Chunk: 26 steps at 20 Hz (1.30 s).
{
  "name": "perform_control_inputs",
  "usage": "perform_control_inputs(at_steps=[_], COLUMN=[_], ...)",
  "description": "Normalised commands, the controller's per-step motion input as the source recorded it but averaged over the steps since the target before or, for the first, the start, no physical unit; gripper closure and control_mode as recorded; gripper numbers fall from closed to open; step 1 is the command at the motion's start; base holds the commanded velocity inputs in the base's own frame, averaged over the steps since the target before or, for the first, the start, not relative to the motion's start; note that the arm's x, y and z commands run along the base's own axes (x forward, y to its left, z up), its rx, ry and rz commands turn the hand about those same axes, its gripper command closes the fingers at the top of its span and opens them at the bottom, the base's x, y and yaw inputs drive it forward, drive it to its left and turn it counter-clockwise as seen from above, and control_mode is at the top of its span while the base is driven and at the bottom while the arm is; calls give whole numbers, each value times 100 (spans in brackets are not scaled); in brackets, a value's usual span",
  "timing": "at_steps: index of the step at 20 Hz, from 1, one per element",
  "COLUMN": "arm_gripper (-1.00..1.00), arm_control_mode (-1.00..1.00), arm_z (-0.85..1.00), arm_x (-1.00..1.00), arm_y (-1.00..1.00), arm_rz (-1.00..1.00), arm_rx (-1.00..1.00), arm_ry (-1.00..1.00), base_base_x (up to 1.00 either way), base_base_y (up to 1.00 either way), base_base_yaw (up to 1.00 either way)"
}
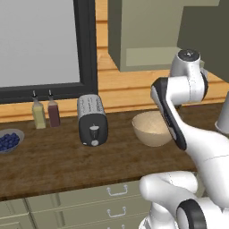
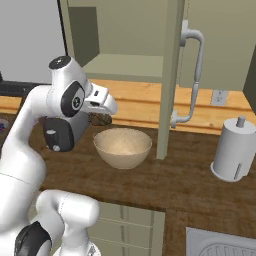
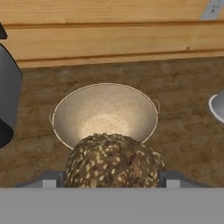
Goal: Open the cabinet, pick up the bread from the cabinet and place it in the basket. Then move the basket to the dining counter.
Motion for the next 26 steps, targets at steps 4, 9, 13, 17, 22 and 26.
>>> perform_control_inputs(at_steps=[4, 9, 13, 17, 22, 26], arm_gripper=[100, 100, 100, 100, 100, 100], arm_control_mode=[-100, -100, -100, -100, -100, -100], arm_z=[-78, -79, -57, -48, -23, -21], arm_x=[34, 67, 84, 66, 37, 16], arm_y=[0, -23, -45, -21, -5, 0], arm_rz=[0, 0, 0, 0, 2, 2], arm_rx=[0, 1, 6, 6, 12, 14], arm_ry=[0, 9, 16, 8, 7, 12], base_base_x=[0, 0, 0, 0, 0, 0], base_base_y=[0, 0, 0, 0, 0, 0], base_base_yaw=[0, 0, 0, 0, 0, 0])
